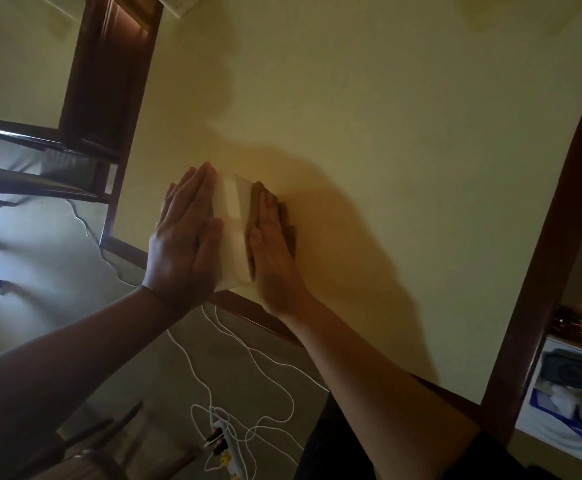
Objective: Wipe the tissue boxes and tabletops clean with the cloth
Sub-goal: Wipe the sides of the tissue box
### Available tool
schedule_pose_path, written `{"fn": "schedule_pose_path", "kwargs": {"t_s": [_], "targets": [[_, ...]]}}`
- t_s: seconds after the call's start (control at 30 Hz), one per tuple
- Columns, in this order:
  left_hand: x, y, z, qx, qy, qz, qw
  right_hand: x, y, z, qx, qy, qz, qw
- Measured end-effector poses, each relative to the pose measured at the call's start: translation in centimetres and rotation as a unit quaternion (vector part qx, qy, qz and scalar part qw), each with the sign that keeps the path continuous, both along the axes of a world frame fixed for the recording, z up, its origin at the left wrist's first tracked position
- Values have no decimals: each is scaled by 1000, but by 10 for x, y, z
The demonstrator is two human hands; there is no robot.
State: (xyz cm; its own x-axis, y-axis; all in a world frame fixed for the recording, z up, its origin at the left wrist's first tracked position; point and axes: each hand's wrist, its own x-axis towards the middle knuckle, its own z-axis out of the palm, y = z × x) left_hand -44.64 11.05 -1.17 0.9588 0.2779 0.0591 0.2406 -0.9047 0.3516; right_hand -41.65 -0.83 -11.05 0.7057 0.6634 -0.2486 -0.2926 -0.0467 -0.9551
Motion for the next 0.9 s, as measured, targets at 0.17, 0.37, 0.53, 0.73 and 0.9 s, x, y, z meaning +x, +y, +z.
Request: {"fn": "schedule_pose_path", "kwargs": {"t_s": [0.17,0.37,0.53,0.73,0.9], "targets": [[0,1,-1,-8,8,8,1000,-23,-18,21,31,-23,-19,999],[2,4,-2,-20,0,-2,1000,12,10,29,57,-73,-28,995],[0,3,-3,-33,-1,6,999,35,30,8,28,-92,-41,994],[-1,4,-5,-34,-9,0,999,-5,-3,-13,-11,-27,-21,999],[-1,5,-6,-31,-15,0,999,-40,-29,7,5,0,-17,1000]]}}
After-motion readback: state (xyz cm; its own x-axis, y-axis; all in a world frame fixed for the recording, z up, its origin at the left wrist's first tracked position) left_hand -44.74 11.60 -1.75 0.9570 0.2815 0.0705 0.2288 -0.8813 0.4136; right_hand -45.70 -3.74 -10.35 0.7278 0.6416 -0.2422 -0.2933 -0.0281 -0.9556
